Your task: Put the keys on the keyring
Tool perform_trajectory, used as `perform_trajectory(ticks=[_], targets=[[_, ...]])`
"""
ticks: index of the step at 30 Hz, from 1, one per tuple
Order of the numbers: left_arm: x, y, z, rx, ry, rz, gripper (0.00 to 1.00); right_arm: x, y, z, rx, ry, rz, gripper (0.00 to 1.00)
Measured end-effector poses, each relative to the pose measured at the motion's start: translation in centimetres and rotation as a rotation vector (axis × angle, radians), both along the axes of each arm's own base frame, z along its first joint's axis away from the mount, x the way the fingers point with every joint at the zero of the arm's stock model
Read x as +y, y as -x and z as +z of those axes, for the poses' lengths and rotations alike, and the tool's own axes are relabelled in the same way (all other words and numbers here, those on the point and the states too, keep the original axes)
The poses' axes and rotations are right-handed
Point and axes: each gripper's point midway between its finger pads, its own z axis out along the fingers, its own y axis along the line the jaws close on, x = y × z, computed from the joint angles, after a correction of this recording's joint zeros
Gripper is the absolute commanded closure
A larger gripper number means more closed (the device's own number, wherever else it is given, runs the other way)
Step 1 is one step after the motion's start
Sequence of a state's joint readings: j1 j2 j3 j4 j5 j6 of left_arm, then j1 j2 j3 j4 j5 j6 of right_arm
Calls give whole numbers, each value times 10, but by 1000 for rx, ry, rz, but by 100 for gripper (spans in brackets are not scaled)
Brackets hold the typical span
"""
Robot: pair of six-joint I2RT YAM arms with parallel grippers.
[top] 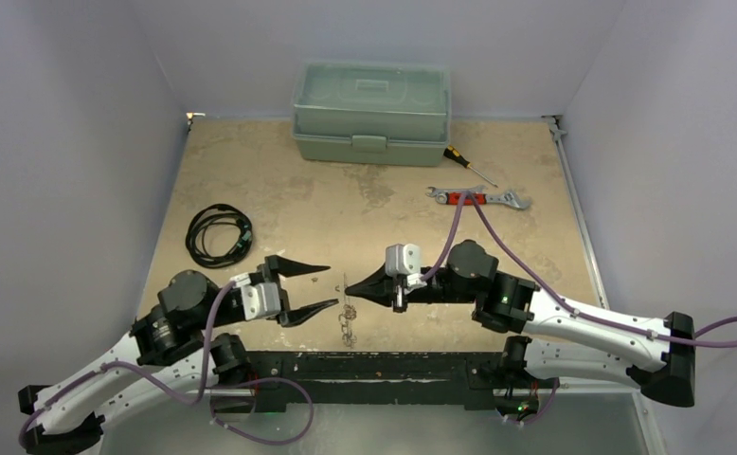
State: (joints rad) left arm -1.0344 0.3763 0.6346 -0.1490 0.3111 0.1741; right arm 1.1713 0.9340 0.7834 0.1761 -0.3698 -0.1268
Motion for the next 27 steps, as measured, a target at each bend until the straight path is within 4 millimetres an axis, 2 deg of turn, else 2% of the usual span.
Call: perform_trajectory(ticks=[5, 7, 9, 17, 27], targets=[[6, -3, 28, -22, -71, 27, 54, -2, -19, -15, -3, 87, -96, 100], [5, -7, 33, -23, -121, 36, 56, -2, -26, -21, -6, 124, -130, 100], [2, -11, 28, -12, -190, 38, 57, -3, -32, -29, -6, 163, -161, 100], [-8, -17, -21, 40, -427, 2, 58, -11, -41, -54, 1, 284, -217, 100], [-20, -28, -32, 16, -537, -23, 61, -11, -36, -62, 3, 325, -210, 100]])
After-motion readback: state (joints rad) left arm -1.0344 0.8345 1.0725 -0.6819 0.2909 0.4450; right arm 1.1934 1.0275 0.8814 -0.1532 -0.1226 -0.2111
